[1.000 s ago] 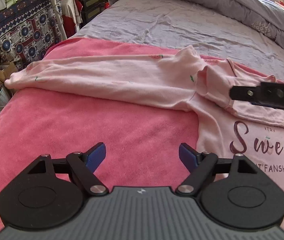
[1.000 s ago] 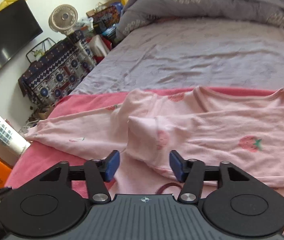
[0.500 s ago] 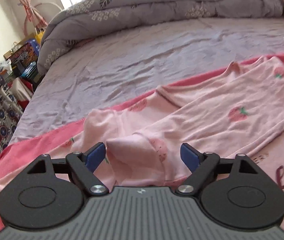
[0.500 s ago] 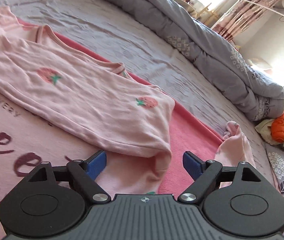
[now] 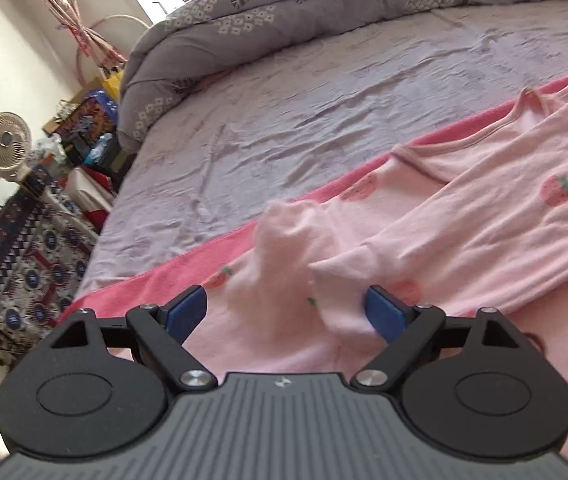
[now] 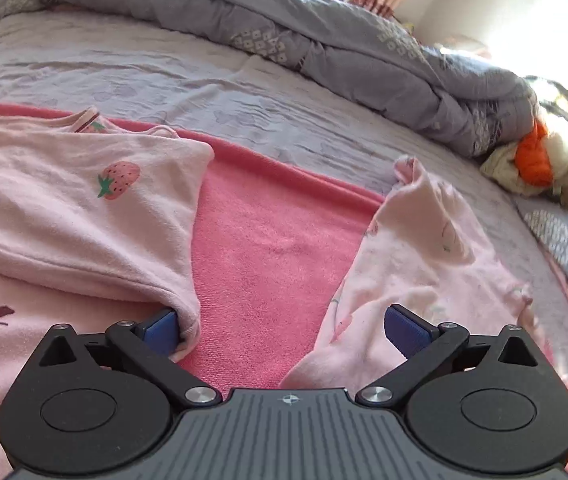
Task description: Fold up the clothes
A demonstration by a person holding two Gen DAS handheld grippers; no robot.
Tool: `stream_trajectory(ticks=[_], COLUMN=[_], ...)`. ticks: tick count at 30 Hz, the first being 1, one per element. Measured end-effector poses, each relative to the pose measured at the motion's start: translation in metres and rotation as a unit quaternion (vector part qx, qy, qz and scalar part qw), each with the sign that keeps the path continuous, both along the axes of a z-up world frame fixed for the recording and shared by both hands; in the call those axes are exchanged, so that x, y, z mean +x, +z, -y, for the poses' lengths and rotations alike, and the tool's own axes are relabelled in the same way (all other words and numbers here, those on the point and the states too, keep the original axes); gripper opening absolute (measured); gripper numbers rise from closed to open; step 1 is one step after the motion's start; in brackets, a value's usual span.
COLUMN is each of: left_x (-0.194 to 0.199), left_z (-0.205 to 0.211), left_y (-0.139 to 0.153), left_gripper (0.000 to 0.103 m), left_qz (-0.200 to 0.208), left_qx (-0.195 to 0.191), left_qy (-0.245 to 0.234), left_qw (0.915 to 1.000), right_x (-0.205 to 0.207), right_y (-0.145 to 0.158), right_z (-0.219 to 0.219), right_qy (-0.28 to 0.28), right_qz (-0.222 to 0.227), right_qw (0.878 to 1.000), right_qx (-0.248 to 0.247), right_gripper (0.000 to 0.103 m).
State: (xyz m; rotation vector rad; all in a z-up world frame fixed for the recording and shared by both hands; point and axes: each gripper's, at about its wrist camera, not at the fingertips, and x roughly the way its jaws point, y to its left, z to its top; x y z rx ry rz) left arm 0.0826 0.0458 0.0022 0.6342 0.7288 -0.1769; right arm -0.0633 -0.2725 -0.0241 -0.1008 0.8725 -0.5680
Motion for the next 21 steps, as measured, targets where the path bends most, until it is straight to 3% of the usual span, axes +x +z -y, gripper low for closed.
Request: stream_trajectory(ticks=[2,4,7,10,13,16,18,21], left_x=[0.007,0.009,0.003,-0.007,-0.016,-0.016,-0.014,-0.017], left_z=[-0.014,-0.024,-0.025,-0.023,-0.007,0.014,0.022,0.018], left_y=[-0.011,-0.005,0.01,0.03,0.033,0.011,-0.005,-0.007], left_gripper=[0.089,0.089,0.088,0.088,0.089,0.089,0.089,0.09], left_qz=[-0.018,-0.023,0.012,0.03,0.021,-0.006,-0.017,-0.012], left_qx=[0.007,-0.007,0.011,-0.046,-0.089,-0.065,-0.049,-0.056], left_qy=[0.029,0.045,0.063,0.051,0.004,-0.013,-0.009,-0.01], left_qw=[0.9994,0.9987,0.9979,0.9972,0.9958,0.9978,0.9986,0.9983], right_x=[-0.002,-0.003,-0.01,-0.018,-0.024,-0.007,0.023,0.072], right_y=[0.0,0.003,0.017,0.032,0.052,0.066,0.061,0.043], right_z=[0.002,0.0,-0.012,-0.024,-0.038,-0.048,-0.051,-0.045], right_qy=[-0.013,-0.009,0.011,0.03,0.041,0.058,0.071,0.074], right_qz=[0.011,0.013,0.018,0.027,0.055,0.089,0.091,0.083], right_qw=[1.0,1.0,1.0,0.999,0.997,0.994,0.993,0.994], right_qx=[0.022,0.025,0.022,0.023,0.022,0.032,0.008,-0.023], right_gripper=[0.102,0.102,0.101,0.101,0.101,0.101,0.101,0.101])
